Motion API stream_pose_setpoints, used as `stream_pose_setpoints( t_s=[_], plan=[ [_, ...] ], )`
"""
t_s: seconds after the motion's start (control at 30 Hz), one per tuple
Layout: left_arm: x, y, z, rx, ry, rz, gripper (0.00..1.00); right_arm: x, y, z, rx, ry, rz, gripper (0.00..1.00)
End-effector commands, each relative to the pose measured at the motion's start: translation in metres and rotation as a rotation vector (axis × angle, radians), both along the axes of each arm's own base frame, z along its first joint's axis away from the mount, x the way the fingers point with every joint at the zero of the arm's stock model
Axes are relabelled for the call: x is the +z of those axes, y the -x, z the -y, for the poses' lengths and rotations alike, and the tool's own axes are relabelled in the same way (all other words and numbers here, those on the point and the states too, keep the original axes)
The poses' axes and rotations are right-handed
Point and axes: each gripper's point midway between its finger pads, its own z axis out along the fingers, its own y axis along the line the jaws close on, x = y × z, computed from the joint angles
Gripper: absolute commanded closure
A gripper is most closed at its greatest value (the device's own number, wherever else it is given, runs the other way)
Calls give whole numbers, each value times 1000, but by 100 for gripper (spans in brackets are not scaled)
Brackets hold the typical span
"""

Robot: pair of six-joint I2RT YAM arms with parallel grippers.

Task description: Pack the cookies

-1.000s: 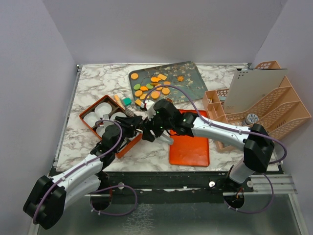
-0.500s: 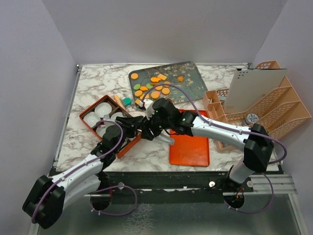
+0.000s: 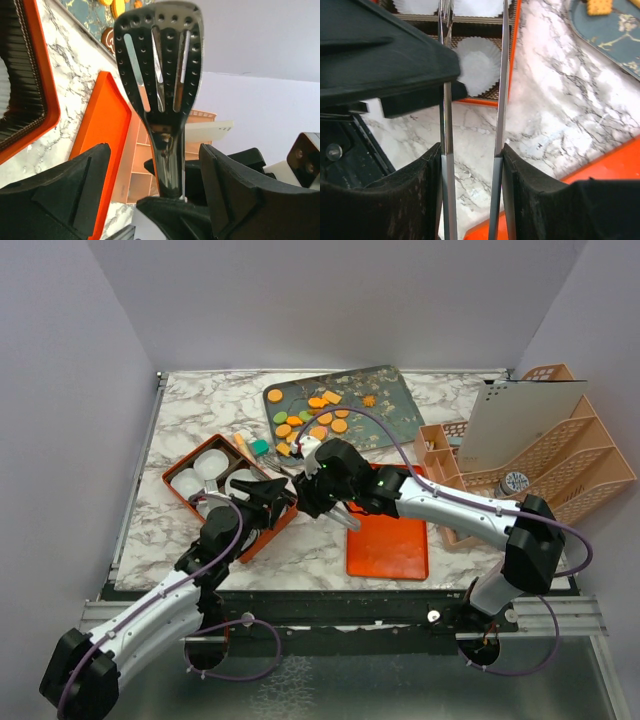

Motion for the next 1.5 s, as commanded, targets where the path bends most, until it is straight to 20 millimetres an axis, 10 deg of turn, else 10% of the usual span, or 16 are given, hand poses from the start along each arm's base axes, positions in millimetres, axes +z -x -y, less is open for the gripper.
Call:
stream_pose_setpoints(
  t_s=[0.0,0.5,1.07,1.47],
  plan=[
    [-11,4,-24,71,-181,-10,20,21,-21,20,-83,49,99,59],
    [118,24,-118,279,-865,315,9,6,-78,65,-233,150,8,73],
    [94,-13,-44,-116,-1098,318,1,-10,-78,65,-237,150,-109,73],
    [128,-17,-99,63,-1400,354,1,-27,-121,105,-390,176,-190,53]
  ],
)
